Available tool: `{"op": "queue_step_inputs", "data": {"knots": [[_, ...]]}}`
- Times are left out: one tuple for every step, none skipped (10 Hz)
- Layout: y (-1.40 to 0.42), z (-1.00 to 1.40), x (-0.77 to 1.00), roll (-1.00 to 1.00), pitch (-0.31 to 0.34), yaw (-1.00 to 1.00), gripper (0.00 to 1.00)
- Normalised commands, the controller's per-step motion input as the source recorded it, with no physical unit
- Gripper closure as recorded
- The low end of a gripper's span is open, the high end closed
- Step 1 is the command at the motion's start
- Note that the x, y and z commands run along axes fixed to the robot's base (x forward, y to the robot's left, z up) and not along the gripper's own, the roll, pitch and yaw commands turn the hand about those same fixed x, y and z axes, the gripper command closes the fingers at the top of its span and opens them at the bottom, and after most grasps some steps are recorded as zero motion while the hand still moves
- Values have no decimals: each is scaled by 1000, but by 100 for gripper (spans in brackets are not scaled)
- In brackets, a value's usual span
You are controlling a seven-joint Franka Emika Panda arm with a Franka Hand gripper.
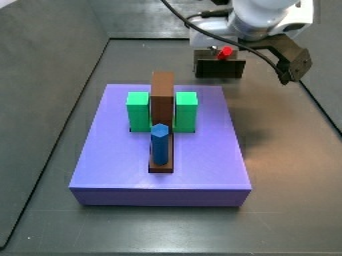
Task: Pick up the red object. Move up. Place the red object on the fixture. Regrasp the red object. Move to above the board. Insert the red object.
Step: Regrasp the red object.
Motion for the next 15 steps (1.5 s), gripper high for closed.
{"op": "queue_step_inputs", "data": {"knots": [[0, -234, 91, 0, 180, 106, 0], [0, -189, 20, 0, 103, 117, 0], [0, -31, 0, -23, 71, 106, 0], [0, 80, 0, -37, 49, 57, 0], [0, 100, 0, 0, 0, 163, 0], [-6, 34, 0, 377, 0, 254, 0], [-26, 0, 0, 631, 0, 269, 0], [-23, 0, 0, 680, 57, 249, 0], [-23, -20, 0, 566, 60, 137, 0], [0, -63, 0, 309, 0, 97, 0], [0, -103, -6, 0, 0, 26, 0], [0, -166, -11, 0, 0, 3, 0], [0, -111, 0, 0, 0, 9, 0], [0, -63, 0, 0, 0, 3, 0], [0, -166, -31, 0, 0, 0, 0]]}}
